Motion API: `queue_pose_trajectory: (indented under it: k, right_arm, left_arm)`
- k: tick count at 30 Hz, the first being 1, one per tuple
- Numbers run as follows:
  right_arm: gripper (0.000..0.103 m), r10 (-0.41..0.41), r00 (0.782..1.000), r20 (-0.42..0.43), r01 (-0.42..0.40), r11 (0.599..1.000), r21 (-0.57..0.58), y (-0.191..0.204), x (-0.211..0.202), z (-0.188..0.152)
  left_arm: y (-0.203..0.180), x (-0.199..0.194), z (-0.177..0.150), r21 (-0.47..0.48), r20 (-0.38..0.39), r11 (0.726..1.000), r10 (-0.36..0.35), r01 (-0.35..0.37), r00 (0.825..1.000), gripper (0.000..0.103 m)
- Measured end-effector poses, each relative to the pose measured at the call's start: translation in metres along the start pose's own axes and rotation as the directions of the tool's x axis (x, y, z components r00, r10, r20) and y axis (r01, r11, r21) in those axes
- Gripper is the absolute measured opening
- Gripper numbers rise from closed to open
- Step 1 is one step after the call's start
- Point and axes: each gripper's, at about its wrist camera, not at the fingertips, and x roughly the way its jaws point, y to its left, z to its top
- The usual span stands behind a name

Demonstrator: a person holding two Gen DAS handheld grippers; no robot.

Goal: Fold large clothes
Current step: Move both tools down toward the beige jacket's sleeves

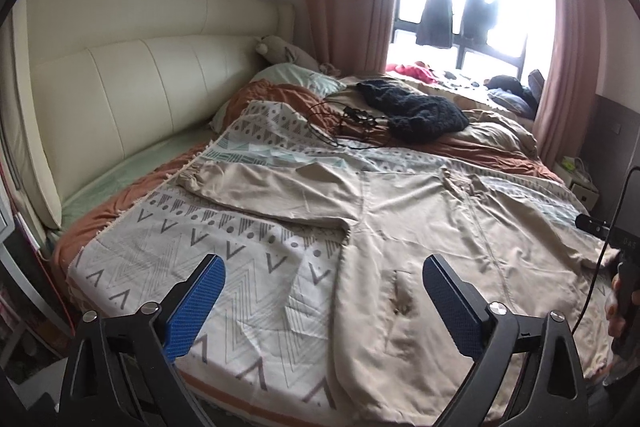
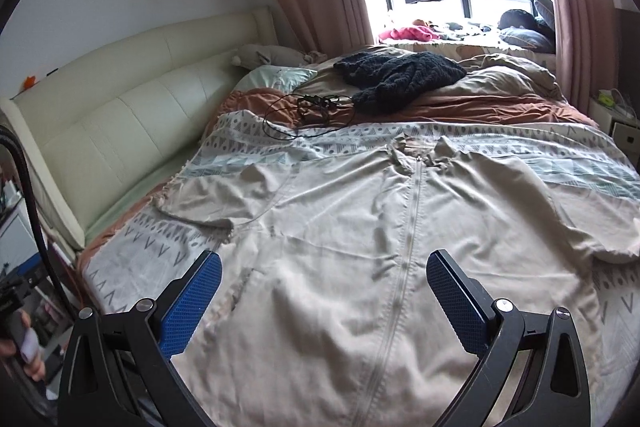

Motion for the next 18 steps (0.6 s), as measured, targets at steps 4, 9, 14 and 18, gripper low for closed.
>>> queue_pose_trajectory:
  k: [4, 9, 14, 18]
  right_arm:
    - [0.103, 0.032, 0.999, -0.038, -0.031, 0.999, 0.032, -0.006, 0.038, 0.008]
    - [0.103, 0.036, 0.997, -0.074, -0.034, 0.999, 0.035, -0.007, 0.082, 0.017]
    - [0.095, 0.045, 0.994, -0.102, -0.042, 0.999, 0.029, -0.002, 0.127, 0.028]
    - [0.08, 0.041, 0.989, -0.14, -0.037, 0.999, 0.03, 0.0, 0.16, 0.032]
  left_arm:
    - [0.022, 0.036, 0.015, -0.055, -0.038, 0.998, 0.016, -0.018, 0.999, 0.083]
    - [0.052, 0.078, 0.029, -0.104, -0.069, 0.993, 0.056, -0.063, 0.996, 0.076]
    - [0.082, 0.123, 0.04, -0.154, -0.119, 0.985, 0.064, -0.082, 0.991, 0.062]
    - [0.106, 0.161, 0.049, -0.193, -0.145, 0.977, 0.067, -0.095, 0.987, 0.058]
